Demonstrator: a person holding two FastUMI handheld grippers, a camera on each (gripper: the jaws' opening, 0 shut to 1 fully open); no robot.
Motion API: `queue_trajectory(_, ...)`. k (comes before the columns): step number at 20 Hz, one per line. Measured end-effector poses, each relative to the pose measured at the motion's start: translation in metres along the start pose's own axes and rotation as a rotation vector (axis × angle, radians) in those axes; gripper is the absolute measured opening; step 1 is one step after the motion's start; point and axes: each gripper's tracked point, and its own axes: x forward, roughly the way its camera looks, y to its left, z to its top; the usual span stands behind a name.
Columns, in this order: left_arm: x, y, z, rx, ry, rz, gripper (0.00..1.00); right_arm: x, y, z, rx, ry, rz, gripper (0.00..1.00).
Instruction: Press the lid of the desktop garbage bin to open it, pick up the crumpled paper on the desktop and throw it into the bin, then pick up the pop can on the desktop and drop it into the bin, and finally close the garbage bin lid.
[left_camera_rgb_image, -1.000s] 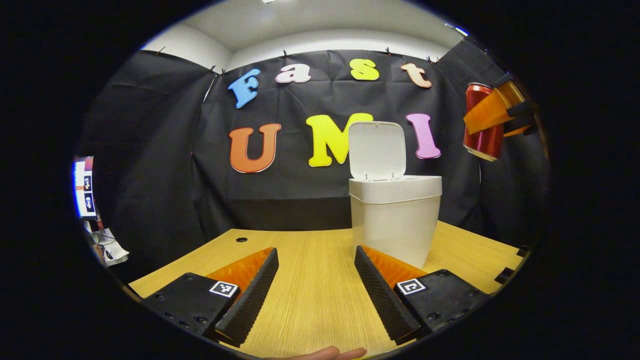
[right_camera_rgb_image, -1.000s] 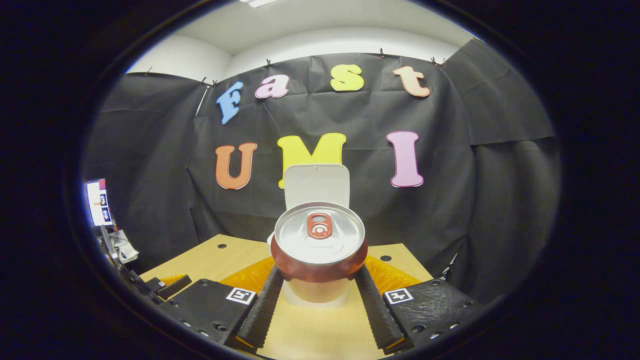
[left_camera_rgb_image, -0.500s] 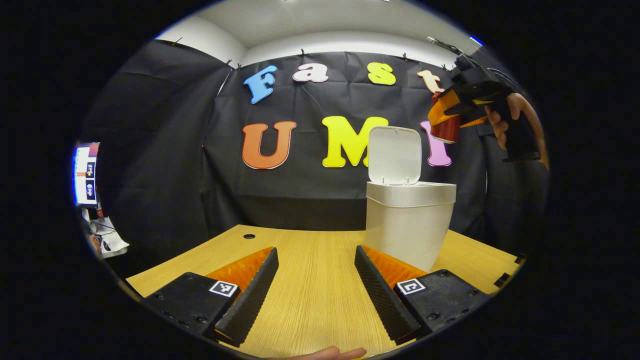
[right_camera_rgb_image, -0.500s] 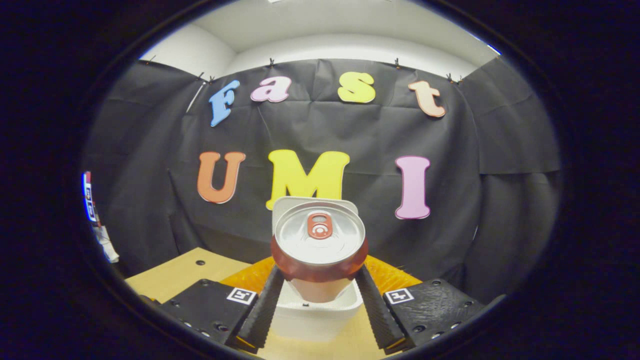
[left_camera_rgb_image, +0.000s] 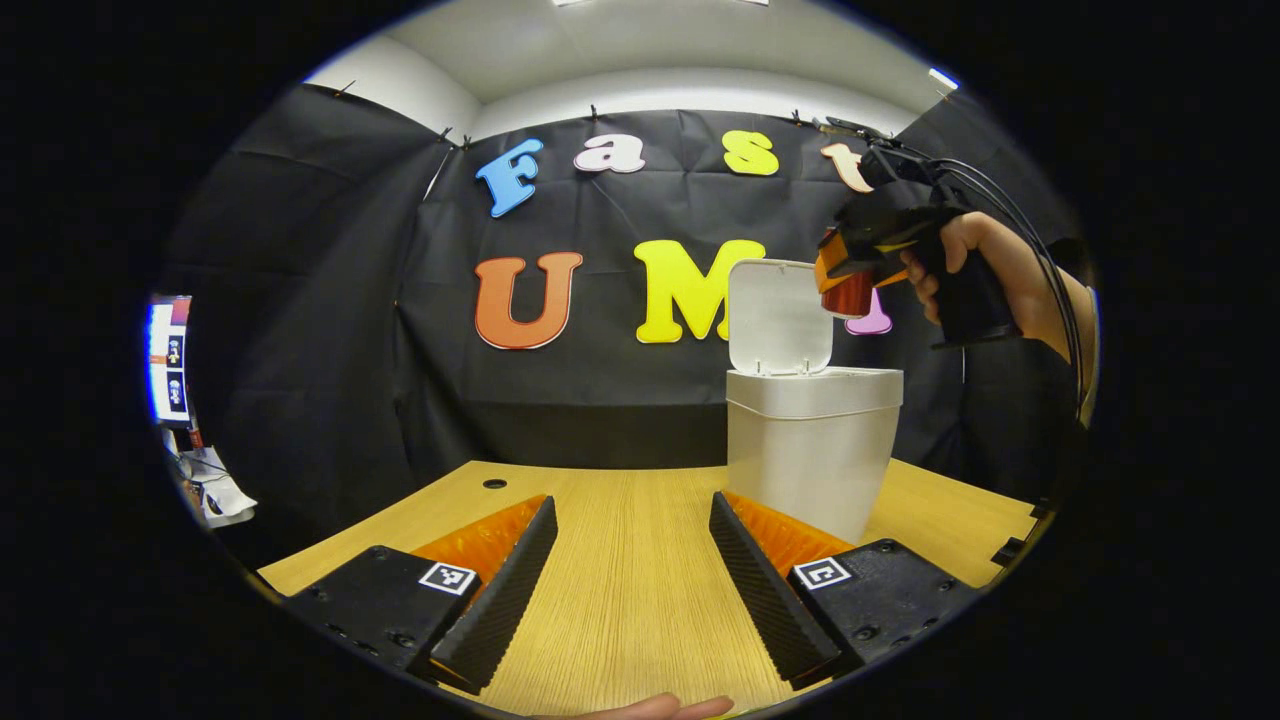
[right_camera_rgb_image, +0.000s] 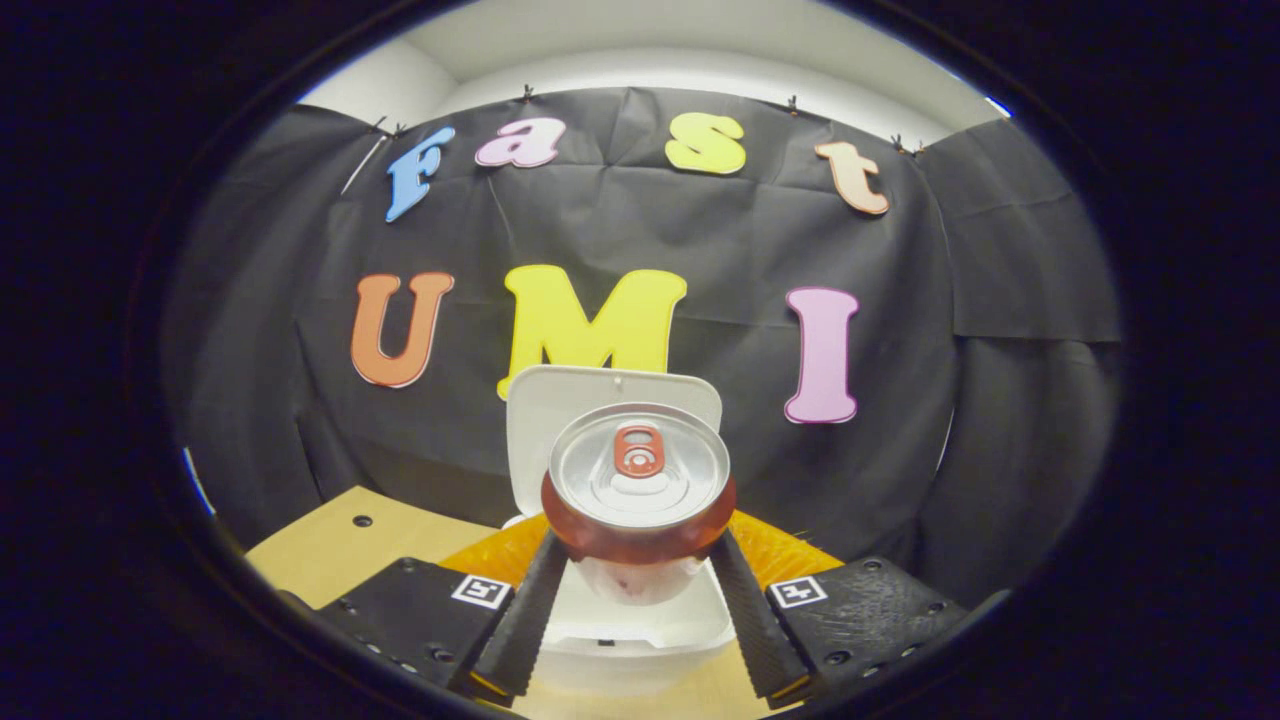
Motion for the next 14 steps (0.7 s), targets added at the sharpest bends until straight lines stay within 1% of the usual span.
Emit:
queue_trajectory(2, 0.001, 0.002, 0.0, -0.011, 0.001, 0.005, 0.99, 0.005, 0.003, -0.005, -0.003, 0.01, 0.008, 0.79)
queue_trajectory(6, 0.003, 0.009, -0.003, -0.025, 0.01, 0.015, 0.99, 0.01, -0.003, -0.01, -0.005, 0.002, -0.019, 0.8)
queue_trajectory(8, 0.004, 0.013, -0.004, -0.03, 0.014, 0.026, 0.99, 0.013, -0.001, -0.015, -0.022, 0.007, -0.012, 0.8)
queue_trajectory(11, 0.004, 0.016, -0.005, -0.046, 0.019, 0.027, 0.99, 0.016, -0.003, -0.02, -0.035, 0.01, -0.027, 0.8)
queue_trajectory(12, 0.004, 0.015, -0.005, -0.043, 0.017, 0.028, 0.99, 0.017, -0.001, -0.023, -0.033, 0.017, -0.02, 0.81)
queue_trajectory(13, 0.004, 0.016, -0.006, -0.039, 0.015, 0.028, 0.99, 0.017, 0.0, -0.024, -0.035, 0.022, -0.016, 0.87)
queue_trajectory(14, 0.004, 0.019, -0.006, -0.036, 0.014, 0.031, 0.99, 0.018, 0.0, -0.024, -0.039, 0.021, -0.018, 0.88)
